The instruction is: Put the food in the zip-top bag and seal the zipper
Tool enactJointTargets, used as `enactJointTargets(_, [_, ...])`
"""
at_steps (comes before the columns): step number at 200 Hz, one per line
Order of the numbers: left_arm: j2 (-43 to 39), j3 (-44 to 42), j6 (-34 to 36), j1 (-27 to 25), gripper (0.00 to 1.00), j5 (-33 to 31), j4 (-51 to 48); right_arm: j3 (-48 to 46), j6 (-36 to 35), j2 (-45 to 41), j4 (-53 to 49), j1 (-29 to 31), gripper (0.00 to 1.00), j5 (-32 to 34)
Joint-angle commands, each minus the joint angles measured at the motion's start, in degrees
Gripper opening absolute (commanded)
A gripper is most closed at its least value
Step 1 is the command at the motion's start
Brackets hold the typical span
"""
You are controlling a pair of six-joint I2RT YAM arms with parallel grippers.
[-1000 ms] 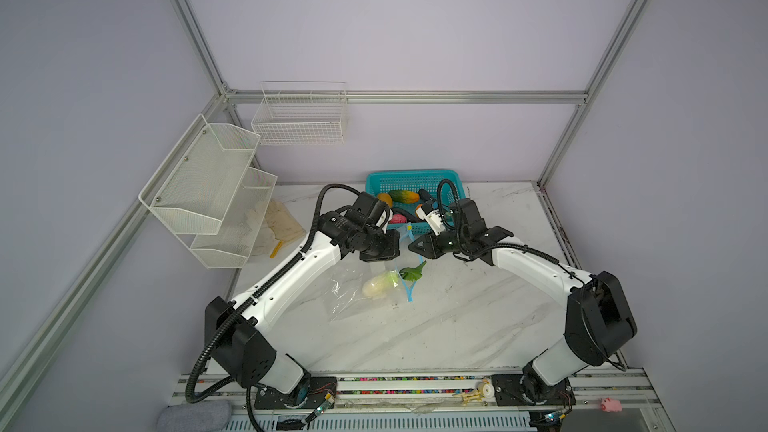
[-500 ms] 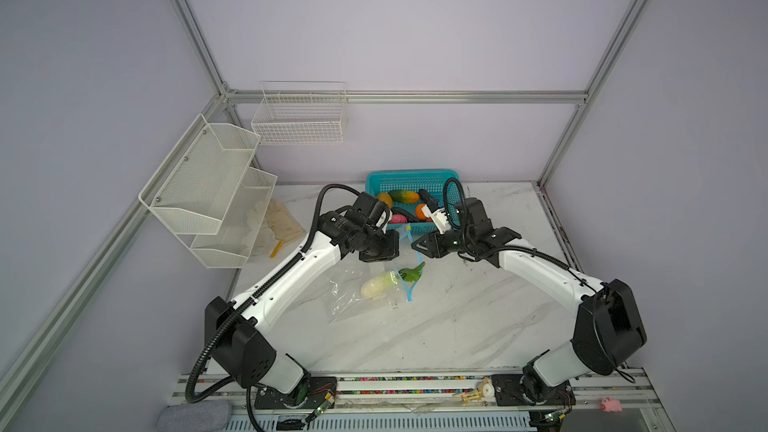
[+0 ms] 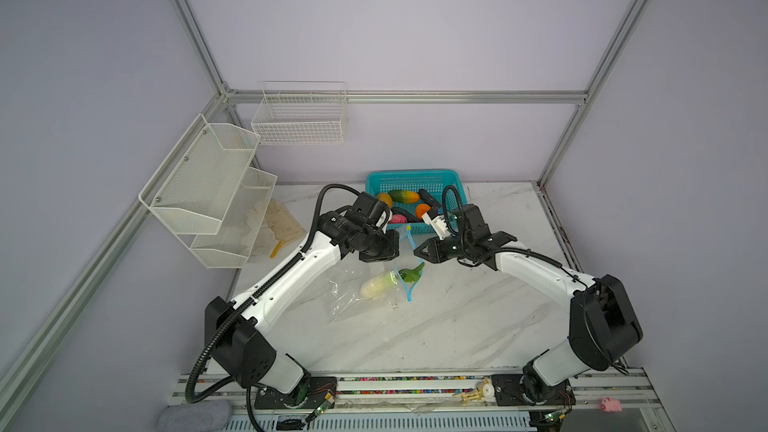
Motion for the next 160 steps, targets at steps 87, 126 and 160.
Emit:
enactJointTargets(87, [-2.36,5.78,0.61,-0.13,0.0,-0.39,-1.71,2.47,2.25,0.75,1.05,1.93,0.02,-1.7])
enactJointTargets(126, [-3.79,8.19,1.21,0.05,0.0,-1.61,-3.67,5.23,2.68,1.05,-0.51,2.8,0.0,-0.95])
enactJointTargets(160, [-4.52,11.6,1.84,0.39,0.0,-3.06,-6.57,8.33,2.7,2.43,-1.47,3.92,0.0,-0.45])
